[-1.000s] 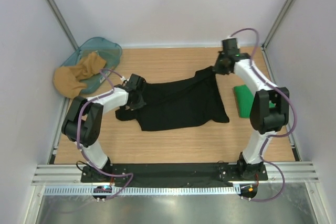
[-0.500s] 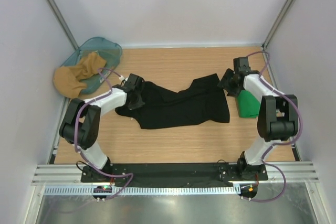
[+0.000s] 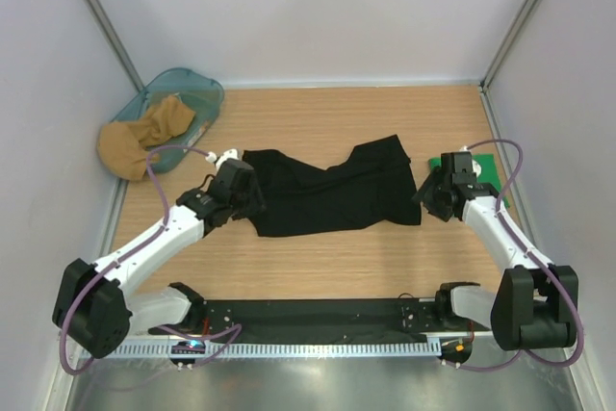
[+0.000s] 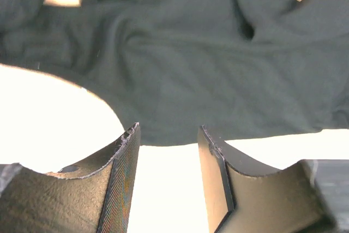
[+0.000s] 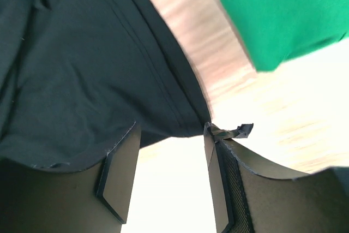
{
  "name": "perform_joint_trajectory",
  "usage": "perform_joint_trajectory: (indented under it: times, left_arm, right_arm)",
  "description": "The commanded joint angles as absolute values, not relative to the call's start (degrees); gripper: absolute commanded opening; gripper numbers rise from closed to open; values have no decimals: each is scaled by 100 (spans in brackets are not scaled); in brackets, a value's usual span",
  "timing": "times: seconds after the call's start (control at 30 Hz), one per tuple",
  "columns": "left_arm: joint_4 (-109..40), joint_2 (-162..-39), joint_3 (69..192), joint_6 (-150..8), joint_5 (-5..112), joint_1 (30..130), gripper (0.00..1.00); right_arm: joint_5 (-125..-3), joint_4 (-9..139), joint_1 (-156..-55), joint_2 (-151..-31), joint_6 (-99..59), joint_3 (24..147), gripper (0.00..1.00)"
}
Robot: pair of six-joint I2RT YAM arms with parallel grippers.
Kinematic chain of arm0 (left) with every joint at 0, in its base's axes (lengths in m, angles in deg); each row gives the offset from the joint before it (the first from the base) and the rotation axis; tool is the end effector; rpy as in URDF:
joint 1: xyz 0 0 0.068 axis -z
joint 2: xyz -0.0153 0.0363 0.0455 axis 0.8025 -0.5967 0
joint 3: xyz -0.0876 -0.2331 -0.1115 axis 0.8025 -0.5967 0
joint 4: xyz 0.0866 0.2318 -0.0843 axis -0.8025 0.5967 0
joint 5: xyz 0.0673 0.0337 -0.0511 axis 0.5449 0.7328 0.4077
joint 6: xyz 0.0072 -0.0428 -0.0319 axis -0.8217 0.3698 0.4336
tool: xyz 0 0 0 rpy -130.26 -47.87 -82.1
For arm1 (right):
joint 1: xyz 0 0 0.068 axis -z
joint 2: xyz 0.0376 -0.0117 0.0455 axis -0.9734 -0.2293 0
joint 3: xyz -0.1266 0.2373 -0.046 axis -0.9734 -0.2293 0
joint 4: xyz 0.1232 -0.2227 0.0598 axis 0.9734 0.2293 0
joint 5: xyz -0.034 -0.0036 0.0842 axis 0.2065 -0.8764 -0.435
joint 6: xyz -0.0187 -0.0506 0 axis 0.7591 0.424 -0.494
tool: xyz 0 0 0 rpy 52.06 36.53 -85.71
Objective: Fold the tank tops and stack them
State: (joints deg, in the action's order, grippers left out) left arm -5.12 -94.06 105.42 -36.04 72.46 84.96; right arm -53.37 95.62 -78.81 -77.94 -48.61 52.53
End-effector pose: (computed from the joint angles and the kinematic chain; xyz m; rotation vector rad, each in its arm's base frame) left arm 0.2133 -0.1233 0.2415 -0.3972 2.4192 -0.3881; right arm 0.2276 0.0062 0.2154 0.7589 2.4547 0.1747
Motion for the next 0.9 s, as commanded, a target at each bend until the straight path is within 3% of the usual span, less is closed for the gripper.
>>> perform_joint_trajectory:
  times: [0.0,0.33,0.5,0.73,0.87]
  left_arm:
    - [-470,-8976,10073,-3096,7220,8623,47]
    - [-733,-8773,9115,-2577,7009,8861,45]
    - [-927,-8887,8894,-2401,7062,8861,45]
    - [-1208,-8896,8569,-2111,7220,8861,47]
    - [-1410,-9080,8604,-2067,7378,8861,48]
  right_arm:
    - [-5540,9389,-7876,-7605,-5256,4869,56]
    - [-5585,8625,-7877,-7578,-5599,4051,55]
    - [-5330,8211,-7868,-8158,-5591,4156,47]
    - [-5075,8123,-7877,-8211,-5573,4209,3]
    - [-5101,8123,-7877,-8115,-5503,4182,1]
